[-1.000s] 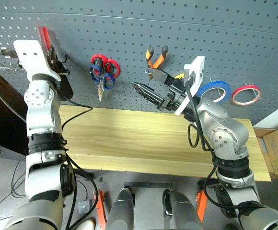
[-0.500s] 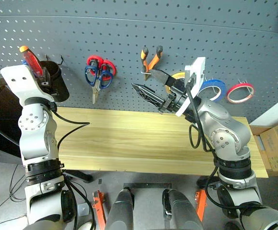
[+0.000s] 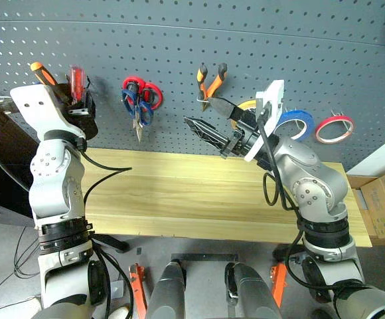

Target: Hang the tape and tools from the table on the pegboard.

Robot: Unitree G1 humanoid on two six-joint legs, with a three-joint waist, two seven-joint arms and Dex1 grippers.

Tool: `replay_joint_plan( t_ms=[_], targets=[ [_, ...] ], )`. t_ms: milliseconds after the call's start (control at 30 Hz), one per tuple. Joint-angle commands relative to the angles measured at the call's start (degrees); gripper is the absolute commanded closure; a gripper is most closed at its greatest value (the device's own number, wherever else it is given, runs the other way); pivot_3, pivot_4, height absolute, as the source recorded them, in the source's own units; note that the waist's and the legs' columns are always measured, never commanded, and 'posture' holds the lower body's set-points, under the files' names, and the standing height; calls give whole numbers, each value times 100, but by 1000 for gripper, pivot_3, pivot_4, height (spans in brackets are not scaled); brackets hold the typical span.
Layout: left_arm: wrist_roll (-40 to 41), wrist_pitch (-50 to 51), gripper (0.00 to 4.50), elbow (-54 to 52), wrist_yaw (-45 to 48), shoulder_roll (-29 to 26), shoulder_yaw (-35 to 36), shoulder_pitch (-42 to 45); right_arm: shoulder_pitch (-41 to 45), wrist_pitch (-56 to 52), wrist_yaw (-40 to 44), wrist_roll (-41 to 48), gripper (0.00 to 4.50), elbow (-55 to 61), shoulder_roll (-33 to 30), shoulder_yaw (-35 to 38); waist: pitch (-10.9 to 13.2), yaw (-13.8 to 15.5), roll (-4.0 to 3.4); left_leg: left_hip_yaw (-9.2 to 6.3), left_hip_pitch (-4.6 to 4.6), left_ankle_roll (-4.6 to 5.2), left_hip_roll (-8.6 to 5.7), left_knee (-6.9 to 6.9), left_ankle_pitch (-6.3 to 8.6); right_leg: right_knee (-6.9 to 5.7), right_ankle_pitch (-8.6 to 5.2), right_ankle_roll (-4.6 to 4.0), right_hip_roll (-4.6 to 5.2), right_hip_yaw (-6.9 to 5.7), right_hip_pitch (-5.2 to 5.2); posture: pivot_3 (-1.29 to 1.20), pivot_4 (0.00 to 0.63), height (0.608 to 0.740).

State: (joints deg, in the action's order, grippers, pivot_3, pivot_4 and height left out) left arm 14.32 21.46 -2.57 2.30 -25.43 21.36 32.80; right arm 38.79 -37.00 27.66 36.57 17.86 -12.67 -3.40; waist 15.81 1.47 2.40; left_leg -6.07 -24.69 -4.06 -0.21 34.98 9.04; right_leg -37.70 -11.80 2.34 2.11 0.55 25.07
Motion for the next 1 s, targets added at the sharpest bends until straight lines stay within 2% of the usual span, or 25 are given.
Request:
replay_joint_plan(
  t_ms=[33, 200, 333, 567, 667, 767, 1000],
  targets=[
    [172, 242, 34, -783, 165, 17, -167, -79, -176, 48, 63, -15, 0, 389, -147, 65, -1, 4, 1, 1, 0, 0, -1, 0, 0, 0, 0, 0, 1, 1, 0, 166, 191, 740],
    [273, 663, 34, -1402, 4, 195, -194, -321, -516, 1, -36, -4, 0, 710, -273, 42, -3, 0, 3, 2, 0, 0, -2, 1, 0, 3, -3, 7, 3, 4, -2, 167, 184, 740],
    [451, 1104, 34, -2114, 82, 363, -325, -852, -889, -156, -378, -36, 0, 1130, -312, 62, -6, -11, 4, 3, 0, 0, 0, 1, 0, 1, -2, 6, 2, 4, 0, 168, 181, 740],
    [456, 1506, 34, -2996, 344, 445, -692, -2187, -2276, -300, -1393, -1002, 0, 1991, -490, -265, -43, 0, 5, 4, -1, 0, -1, -1, 0, 9, -4, 4, 2, 7, -2, 161, 175, 740],
    [362, 1731, 34, -2981, 301, 597, -981, -2644, -2917, -304, -2070, -1691, 0, 1883, -452, -206, -146, 24, -4, 6, -1, -1, -2, -2, 0, 19, -24, -27, 4, 8, -4, 158, 172, 740],
    [244, 1787, 34, -2765, 223, 800, -1192, -2860, -3400, 42, -2339, -2385, 0, 1555, -606, -209, -184, 22, -6, 12, 0, 1, 0, -2, -1, 45, -9, -38, 5, 7, -15, 138, 160, 740],
    [-88, 1396, 34, -1874, 234, 1035, -1443, -2829, -4144, 152, -3079, -2721, 0, 1019, 121, 442, -334, -14, -29, 33, 31, 0, 24, -3, 2, 102, 4, -40, 7, -9, -84, 95, 138, 740]
  ],
)
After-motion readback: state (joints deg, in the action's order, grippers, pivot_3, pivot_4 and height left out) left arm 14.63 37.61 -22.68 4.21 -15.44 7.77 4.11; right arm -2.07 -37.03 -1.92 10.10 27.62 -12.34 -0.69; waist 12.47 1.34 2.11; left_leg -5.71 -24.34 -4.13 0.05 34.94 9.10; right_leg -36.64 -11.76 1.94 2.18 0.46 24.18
